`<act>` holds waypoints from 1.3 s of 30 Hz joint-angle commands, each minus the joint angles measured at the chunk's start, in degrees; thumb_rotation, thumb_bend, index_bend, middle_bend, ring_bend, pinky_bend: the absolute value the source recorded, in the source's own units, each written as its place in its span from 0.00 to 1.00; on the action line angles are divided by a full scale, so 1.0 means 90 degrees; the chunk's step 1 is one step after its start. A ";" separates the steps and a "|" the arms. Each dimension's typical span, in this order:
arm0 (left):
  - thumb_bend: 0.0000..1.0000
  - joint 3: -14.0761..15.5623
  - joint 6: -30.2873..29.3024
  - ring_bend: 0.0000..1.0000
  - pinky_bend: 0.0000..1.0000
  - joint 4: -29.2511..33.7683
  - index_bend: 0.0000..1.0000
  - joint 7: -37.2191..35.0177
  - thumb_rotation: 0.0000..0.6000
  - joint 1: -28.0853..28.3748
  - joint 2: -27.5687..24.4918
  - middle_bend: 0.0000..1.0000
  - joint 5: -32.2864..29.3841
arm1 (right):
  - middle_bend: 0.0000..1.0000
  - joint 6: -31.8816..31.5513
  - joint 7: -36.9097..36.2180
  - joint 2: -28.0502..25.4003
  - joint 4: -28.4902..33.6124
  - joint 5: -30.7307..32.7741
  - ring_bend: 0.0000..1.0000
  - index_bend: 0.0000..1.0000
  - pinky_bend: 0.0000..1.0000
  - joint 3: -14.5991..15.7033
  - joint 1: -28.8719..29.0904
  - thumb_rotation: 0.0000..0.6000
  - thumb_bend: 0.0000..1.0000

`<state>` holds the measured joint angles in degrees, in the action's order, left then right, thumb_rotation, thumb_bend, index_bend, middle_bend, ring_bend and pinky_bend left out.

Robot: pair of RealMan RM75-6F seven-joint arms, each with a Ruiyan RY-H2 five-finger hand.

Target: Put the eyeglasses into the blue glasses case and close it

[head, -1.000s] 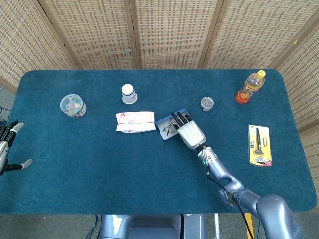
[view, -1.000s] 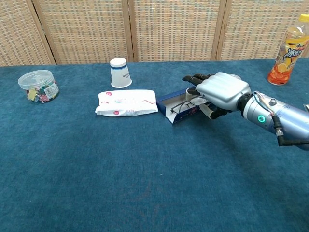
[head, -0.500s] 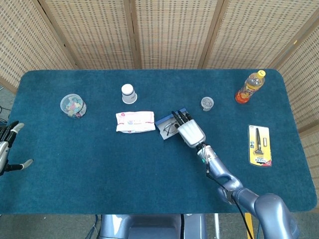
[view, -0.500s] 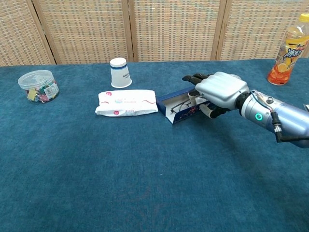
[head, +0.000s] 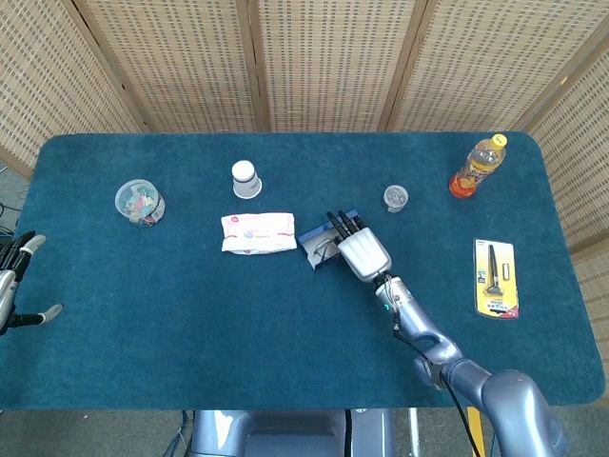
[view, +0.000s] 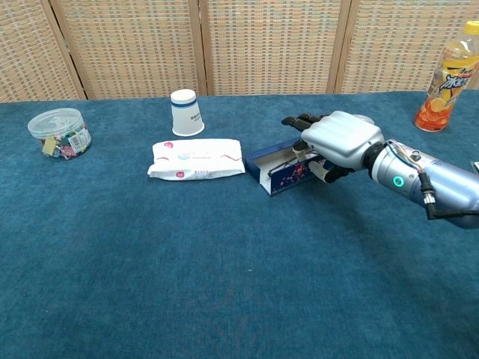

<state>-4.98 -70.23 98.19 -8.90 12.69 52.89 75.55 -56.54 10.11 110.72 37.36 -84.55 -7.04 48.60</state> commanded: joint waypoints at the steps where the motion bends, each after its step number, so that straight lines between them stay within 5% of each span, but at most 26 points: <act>1: 0.12 0.0001 -0.0001 0.00 0.00 0.0002 0.00 0.0000 1.00 0.0000 0.0001 0.00 0.0003 | 0.00 -0.0072 -0.0010 -0.0062 0.0020 -0.0060 0.00 0.60 0.20 0.0047 -0.0023 1.00 0.62; 28: 0.12 0.0060 -0.0120 0.00 0.00 0.0057 0.00 0.0028 1.00 -0.0053 0.0006 0.00 0.0156 | 0.00 -0.0834 0.0659 -0.1728 0.2127 -0.0750 0.00 0.63 0.20 0.0757 -0.0701 1.00 0.62; 39: 0.12 0.0066 -0.0081 0.00 0.00 0.0088 0.00 0.0132 1.00 -0.0029 0.0023 0.00 0.0128 | 0.00 -0.0391 0.1033 -0.1669 0.2226 -0.0581 0.00 0.63 0.20 0.0473 -0.0435 1.00 0.62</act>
<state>-4.39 -70.96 98.98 -7.72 12.43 53.09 76.70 -61.03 18.67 95.37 57.47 -90.44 -2.14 44.07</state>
